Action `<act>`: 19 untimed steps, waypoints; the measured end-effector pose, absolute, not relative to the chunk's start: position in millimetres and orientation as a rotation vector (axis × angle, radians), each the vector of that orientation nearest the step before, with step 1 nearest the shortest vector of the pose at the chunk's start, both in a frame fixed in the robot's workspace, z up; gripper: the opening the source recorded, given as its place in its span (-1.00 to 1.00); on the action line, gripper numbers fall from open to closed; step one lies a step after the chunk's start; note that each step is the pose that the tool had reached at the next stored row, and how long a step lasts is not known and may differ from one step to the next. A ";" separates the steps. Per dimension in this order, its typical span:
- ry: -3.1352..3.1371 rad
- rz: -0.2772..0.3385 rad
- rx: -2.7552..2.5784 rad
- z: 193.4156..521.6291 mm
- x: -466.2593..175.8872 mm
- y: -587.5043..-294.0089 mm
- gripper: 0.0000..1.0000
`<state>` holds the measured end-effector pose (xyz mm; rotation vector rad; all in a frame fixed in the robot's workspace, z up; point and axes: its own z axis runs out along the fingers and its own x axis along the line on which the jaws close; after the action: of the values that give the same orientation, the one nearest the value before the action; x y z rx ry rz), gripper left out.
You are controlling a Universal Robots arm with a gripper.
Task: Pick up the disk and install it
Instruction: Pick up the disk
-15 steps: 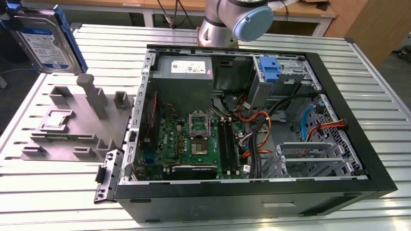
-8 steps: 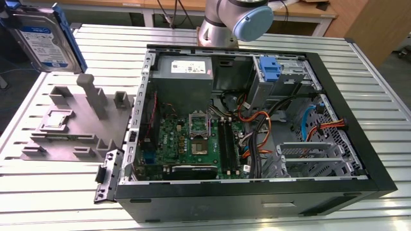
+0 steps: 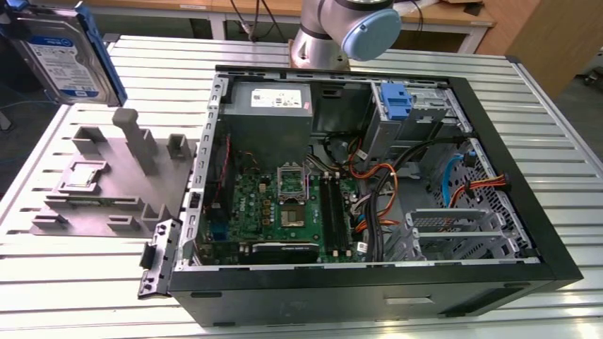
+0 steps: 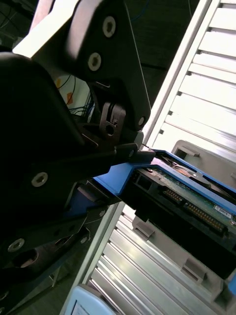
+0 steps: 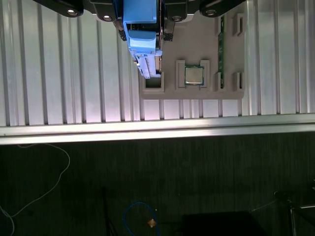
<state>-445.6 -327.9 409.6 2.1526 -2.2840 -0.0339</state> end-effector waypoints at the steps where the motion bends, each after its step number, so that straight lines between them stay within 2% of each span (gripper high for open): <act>1: -2.284 -0.034 2.153 410.0 -445.6 -327.8 -0.27; 19: -2.284 -0.034 2.153 417.9 -445.6 -327.8 -0.27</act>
<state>-445.6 -327.8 417.9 2.1525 -2.2840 -0.0339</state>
